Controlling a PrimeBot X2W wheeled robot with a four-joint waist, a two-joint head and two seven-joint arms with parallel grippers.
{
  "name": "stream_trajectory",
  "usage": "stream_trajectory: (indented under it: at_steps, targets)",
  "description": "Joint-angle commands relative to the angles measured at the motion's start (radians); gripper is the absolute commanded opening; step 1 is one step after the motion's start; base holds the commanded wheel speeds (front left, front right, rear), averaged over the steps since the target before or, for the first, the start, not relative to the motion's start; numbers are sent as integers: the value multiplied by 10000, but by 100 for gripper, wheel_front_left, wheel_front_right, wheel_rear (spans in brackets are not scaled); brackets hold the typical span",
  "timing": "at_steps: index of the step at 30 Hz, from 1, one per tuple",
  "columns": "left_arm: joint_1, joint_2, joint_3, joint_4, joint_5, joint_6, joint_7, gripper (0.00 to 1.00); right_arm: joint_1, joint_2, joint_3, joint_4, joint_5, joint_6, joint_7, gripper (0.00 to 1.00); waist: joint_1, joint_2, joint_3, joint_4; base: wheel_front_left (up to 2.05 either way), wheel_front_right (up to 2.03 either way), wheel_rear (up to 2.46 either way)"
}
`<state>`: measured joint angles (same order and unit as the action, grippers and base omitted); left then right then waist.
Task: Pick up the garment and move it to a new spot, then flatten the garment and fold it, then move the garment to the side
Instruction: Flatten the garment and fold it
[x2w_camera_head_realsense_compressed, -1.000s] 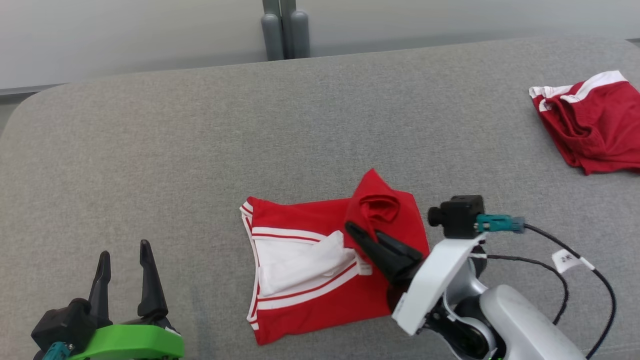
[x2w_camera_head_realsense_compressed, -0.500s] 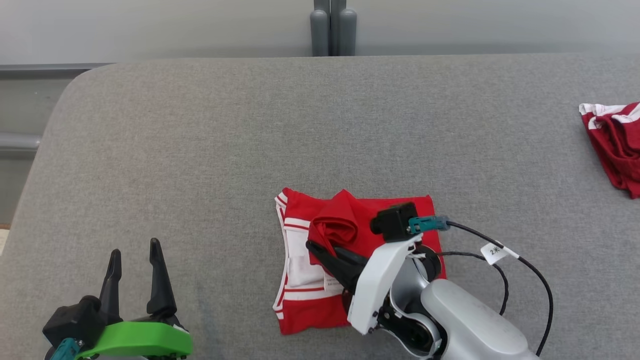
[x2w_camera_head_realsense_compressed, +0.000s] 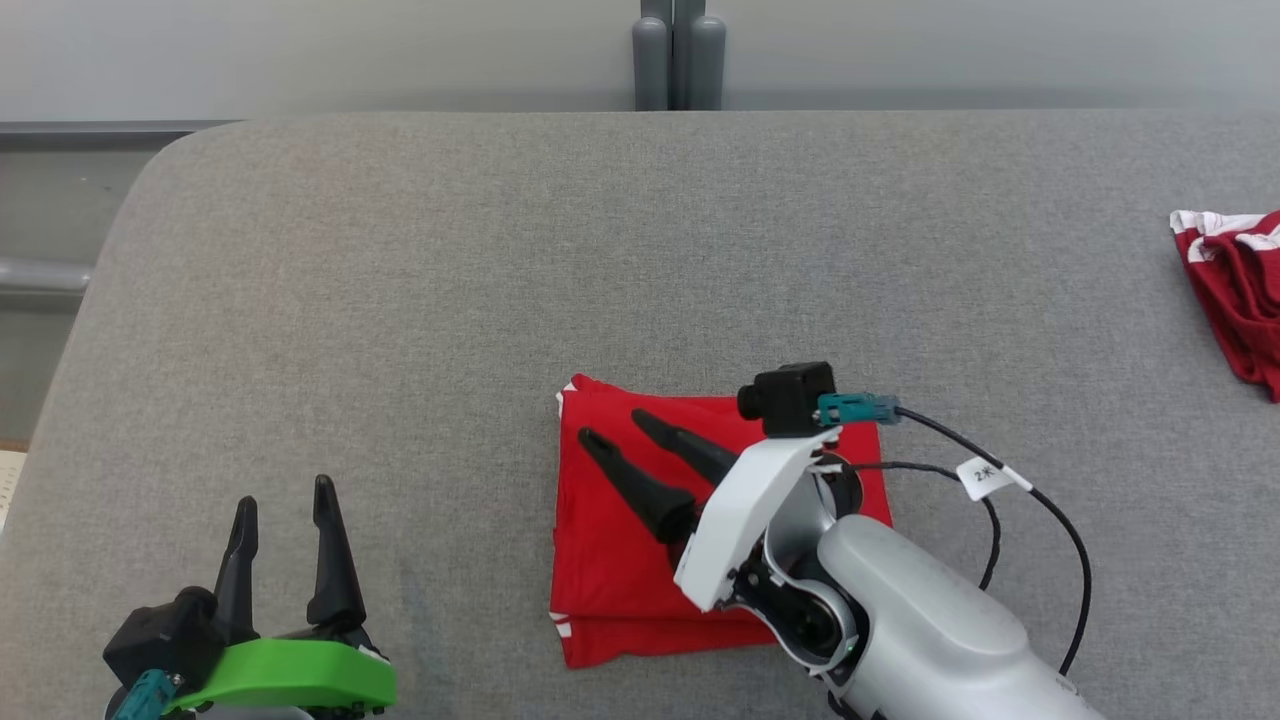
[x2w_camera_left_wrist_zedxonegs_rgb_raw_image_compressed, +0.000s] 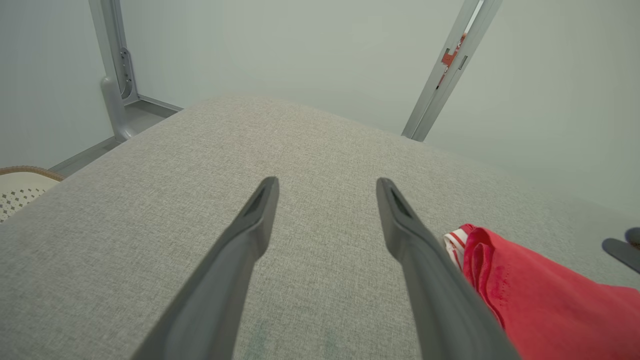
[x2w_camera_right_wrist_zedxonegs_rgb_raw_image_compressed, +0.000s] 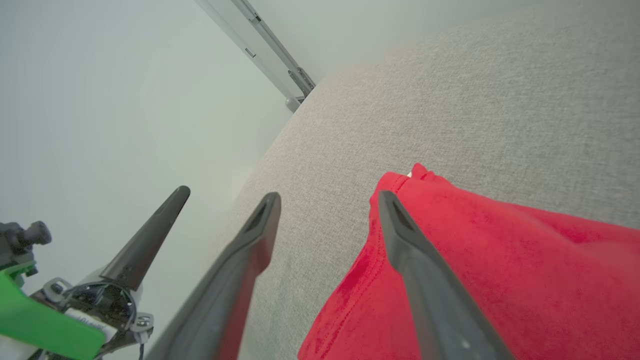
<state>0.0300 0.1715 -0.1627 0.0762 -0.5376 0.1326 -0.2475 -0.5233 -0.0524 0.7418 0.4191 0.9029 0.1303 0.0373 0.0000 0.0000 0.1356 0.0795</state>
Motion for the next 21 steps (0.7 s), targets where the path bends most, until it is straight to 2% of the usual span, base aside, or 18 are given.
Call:
stream_trajectory:
  at_steps: [1, 7, 13, 16, 21]
  targets:
    - [-121, -7, 3, 40, 34, -18, -51, 100, -167, -48, -140, -4, -38, 6, -227, 100, 0, 0, -26, -48, 0, 0, 0]
    - [-127, 33, -51, 141, 103, -101, -91, 100, -258, -539, -816, 183, -870, 6, -1332, 100, 0, 0, -102, -196, 0, 0, 0]
    - [-132, 153, -199, 211, 256, -205, -90, 100, 75, -1139, -1857, 470, -2618, 6, -2565, 100, 0, 0, -277, -382, 0, 0, 0]
    - [-234, 203, -339, 260, 326, -282, -90, 100, 513, -1261, -2774, 420, -3668, 4, -2898, 100, 0, 0, -416, -513, 0, 0, 0]
    - [-366, 165, -433, 460, 492, -339, -116, 100, 1609, -1004, -4641, -179, -5132, 4, -3018, 100, 0, 0, -633, -761, 0, 0, 0]
